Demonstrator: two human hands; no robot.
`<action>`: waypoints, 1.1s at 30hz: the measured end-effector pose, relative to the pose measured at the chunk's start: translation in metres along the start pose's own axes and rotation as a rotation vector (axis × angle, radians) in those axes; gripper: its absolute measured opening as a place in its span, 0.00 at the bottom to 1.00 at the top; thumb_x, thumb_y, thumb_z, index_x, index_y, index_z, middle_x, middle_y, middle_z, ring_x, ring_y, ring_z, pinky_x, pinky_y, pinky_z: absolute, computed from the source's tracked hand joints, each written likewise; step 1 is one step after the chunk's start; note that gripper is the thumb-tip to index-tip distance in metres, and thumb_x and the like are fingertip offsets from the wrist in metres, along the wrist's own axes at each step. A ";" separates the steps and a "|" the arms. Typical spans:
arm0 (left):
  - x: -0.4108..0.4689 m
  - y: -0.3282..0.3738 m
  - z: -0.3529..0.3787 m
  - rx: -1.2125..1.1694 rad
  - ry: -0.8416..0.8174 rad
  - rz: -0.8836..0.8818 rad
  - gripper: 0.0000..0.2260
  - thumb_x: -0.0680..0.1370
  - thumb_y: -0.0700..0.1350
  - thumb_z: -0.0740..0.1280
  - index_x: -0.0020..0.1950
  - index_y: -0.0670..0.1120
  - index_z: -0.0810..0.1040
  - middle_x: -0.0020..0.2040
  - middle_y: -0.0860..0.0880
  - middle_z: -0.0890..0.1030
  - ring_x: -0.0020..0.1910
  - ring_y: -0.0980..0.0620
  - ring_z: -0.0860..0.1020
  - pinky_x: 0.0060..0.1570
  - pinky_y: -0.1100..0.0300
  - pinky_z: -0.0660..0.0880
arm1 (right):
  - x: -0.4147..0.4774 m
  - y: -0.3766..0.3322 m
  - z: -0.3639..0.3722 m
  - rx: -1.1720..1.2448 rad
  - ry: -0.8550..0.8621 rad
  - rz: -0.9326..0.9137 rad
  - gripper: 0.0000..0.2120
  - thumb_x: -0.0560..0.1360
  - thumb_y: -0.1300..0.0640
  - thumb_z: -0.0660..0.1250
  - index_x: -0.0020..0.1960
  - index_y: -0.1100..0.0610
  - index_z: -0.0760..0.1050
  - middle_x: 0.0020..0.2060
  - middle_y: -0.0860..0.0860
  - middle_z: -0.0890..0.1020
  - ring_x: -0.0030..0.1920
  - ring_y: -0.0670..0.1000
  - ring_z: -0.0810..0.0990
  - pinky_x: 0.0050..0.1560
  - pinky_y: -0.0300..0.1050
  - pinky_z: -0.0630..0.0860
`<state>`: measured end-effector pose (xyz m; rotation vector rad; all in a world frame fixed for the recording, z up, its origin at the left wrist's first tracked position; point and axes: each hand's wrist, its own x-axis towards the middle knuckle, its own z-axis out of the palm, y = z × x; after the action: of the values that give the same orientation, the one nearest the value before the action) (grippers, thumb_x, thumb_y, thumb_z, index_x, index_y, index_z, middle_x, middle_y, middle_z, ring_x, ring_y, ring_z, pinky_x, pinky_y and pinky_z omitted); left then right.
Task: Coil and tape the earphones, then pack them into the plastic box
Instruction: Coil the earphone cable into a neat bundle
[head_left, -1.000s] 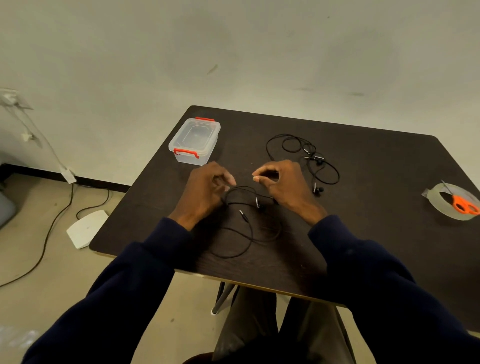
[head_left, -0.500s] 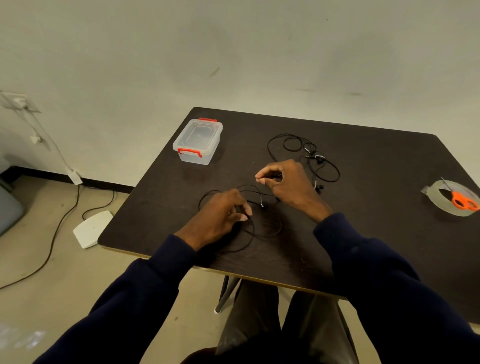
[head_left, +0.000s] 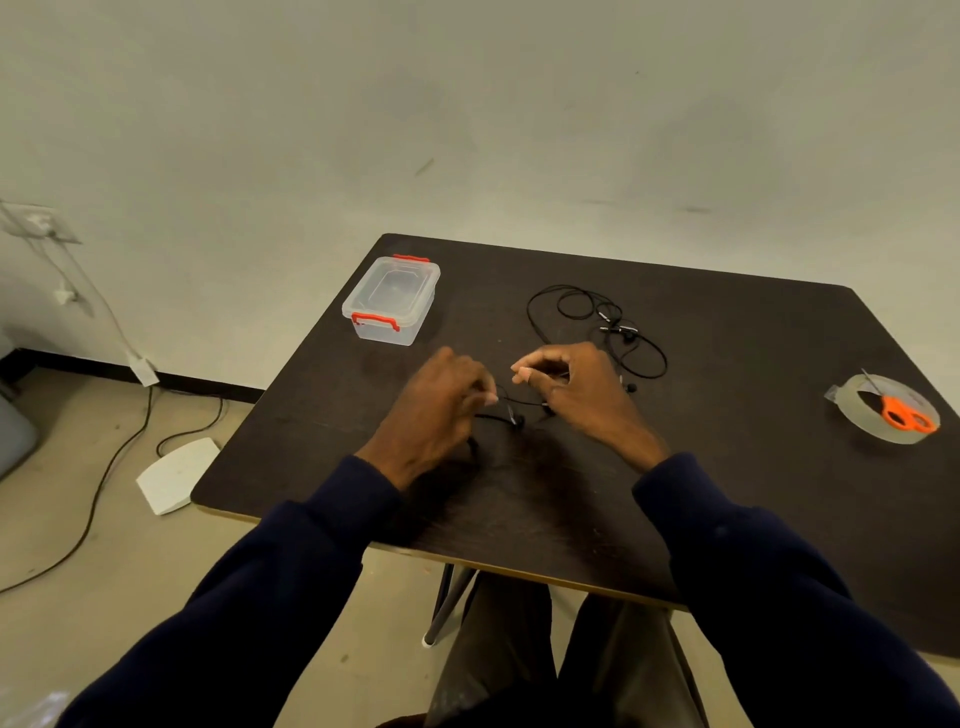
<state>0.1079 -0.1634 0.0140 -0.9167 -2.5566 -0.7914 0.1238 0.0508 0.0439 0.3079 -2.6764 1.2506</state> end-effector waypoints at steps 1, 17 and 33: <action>0.002 0.005 -0.005 -0.028 0.103 -0.017 0.04 0.78 0.43 0.74 0.52 0.47 0.83 0.49 0.50 0.81 0.48 0.57 0.72 0.47 0.60 0.72 | -0.002 -0.003 0.000 0.095 -0.047 0.027 0.07 0.80 0.55 0.71 0.55 0.56 0.85 0.47 0.47 0.88 0.48 0.44 0.86 0.54 0.44 0.83; 0.027 0.038 -0.064 -1.314 -0.441 -0.621 0.15 0.85 0.45 0.62 0.64 0.36 0.81 0.57 0.37 0.85 0.54 0.44 0.85 0.56 0.55 0.82 | 0.000 -0.030 -0.039 0.410 0.102 -0.049 0.07 0.77 0.59 0.74 0.53 0.61 0.86 0.39 0.53 0.87 0.32 0.45 0.80 0.30 0.37 0.73; 0.057 0.083 -0.060 -1.984 -0.223 -0.268 0.17 0.88 0.39 0.50 0.72 0.34 0.70 0.77 0.39 0.71 0.78 0.41 0.68 0.80 0.46 0.61 | -0.027 -0.019 -0.027 0.595 0.074 0.036 0.08 0.82 0.56 0.68 0.54 0.58 0.84 0.39 0.55 0.87 0.28 0.47 0.74 0.26 0.36 0.67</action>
<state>0.1260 -0.1176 0.1201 -0.8874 -1.1679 -3.4474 0.1563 0.0624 0.0684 0.2766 -2.1981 2.0050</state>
